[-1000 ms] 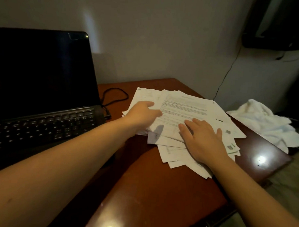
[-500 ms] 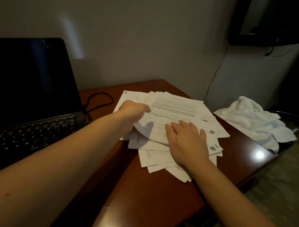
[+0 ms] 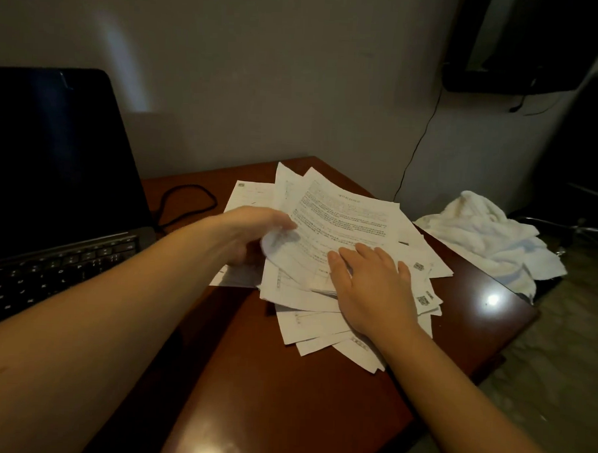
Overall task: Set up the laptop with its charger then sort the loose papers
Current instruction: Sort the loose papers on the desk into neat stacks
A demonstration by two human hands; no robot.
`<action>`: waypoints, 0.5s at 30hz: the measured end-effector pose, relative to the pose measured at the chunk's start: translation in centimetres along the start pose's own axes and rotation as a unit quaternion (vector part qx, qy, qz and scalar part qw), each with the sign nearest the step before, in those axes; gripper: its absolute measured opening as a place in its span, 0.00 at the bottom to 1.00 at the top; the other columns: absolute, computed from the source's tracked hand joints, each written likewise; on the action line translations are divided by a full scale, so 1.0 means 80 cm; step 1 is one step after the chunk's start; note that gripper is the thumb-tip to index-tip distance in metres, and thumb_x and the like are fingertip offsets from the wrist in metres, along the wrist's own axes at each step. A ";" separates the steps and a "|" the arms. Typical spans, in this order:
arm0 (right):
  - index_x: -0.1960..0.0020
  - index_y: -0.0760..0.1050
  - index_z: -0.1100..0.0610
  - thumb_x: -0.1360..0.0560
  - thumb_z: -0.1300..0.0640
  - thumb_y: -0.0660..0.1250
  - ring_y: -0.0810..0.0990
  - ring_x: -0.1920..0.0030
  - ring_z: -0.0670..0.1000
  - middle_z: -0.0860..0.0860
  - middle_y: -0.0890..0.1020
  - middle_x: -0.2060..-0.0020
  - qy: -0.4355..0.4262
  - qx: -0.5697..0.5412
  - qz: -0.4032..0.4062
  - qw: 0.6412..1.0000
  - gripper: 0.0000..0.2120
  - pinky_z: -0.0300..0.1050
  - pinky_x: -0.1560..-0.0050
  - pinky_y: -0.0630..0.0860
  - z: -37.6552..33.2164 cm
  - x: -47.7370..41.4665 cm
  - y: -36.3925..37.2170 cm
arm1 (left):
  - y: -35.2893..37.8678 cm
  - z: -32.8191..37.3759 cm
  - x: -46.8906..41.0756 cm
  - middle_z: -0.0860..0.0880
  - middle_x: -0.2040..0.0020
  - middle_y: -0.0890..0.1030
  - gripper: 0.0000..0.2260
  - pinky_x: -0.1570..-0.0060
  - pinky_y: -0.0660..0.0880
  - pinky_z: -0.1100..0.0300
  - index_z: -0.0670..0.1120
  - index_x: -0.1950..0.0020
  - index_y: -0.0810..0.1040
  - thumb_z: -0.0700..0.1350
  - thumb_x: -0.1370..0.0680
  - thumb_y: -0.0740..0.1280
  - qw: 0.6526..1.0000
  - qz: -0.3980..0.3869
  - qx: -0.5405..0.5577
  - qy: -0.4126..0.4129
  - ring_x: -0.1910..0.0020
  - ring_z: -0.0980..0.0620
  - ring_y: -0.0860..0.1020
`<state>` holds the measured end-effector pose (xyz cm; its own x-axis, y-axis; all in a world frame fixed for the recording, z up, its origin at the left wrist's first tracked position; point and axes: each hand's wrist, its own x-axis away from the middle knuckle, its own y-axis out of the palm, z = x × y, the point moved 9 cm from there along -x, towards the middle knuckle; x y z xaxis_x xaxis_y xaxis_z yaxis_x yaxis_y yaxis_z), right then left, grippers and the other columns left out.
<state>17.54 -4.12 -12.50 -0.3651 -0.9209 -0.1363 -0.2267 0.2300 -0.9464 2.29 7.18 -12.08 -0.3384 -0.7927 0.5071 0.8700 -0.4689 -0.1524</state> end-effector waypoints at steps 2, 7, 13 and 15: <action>0.26 0.67 0.44 0.18 0.36 0.43 0.60 0.22 0.52 0.46 0.66 0.23 -0.002 -0.011 0.002 1.000 0.28 0.64 0.22 0.51 -0.004 0.003 -0.003 | 0.008 -0.001 0.000 0.44 0.45 0.85 0.10 0.51 0.83 0.46 0.45 0.41 0.78 0.37 0.22 0.69 0.998 -0.027 -0.037 0.032 0.50 0.44 0.85; 0.35 0.77 0.50 0.18 0.40 0.56 0.74 0.36 0.48 0.47 0.79 0.36 -0.025 -0.158 0.074 0.984 0.21 0.53 0.31 0.70 -0.009 0.013 -0.032 | -0.007 0.015 0.029 0.47 0.42 0.82 0.14 0.49 0.82 0.48 0.50 0.48 0.77 0.31 0.20 0.63 0.990 -0.027 -0.013 0.137 0.46 0.46 0.81; 0.23 0.61 0.48 0.21 0.52 0.69 0.70 0.29 0.51 0.48 0.68 0.26 -0.005 -0.294 0.096 0.951 0.29 0.39 0.41 0.69 -0.044 0.030 -0.050 | -0.083 -0.005 0.094 0.46 0.44 0.85 0.13 0.56 0.84 0.50 0.48 0.41 0.78 0.32 0.19 0.63 0.981 -0.010 0.077 0.179 0.50 0.45 0.85; 0.21 0.55 0.45 0.22 0.55 0.71 0.74 0.35 0.51 0.47 0.69 0.28 0.025 -0.379 0.070 0.922 0.36 0.46 0.42 0.77 -0.071 0.036 -0.049 | -0.118 -0.020 0.123 0.46 0.46 0.86 0.14 0.58 0.83 0.50 0.47 0.39 0.78 0.33 0.19 0.63 0.978 0.005 0.096 0.185 0.51 0.46 0.86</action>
<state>12.20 -5.89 -7.53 -0.4760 -0.8542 -0.2094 -0.7338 0.5170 -0.4407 -9.84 3.18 -6.99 -0.4053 -0.9003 0.1588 0.9132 -0.4067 0.0252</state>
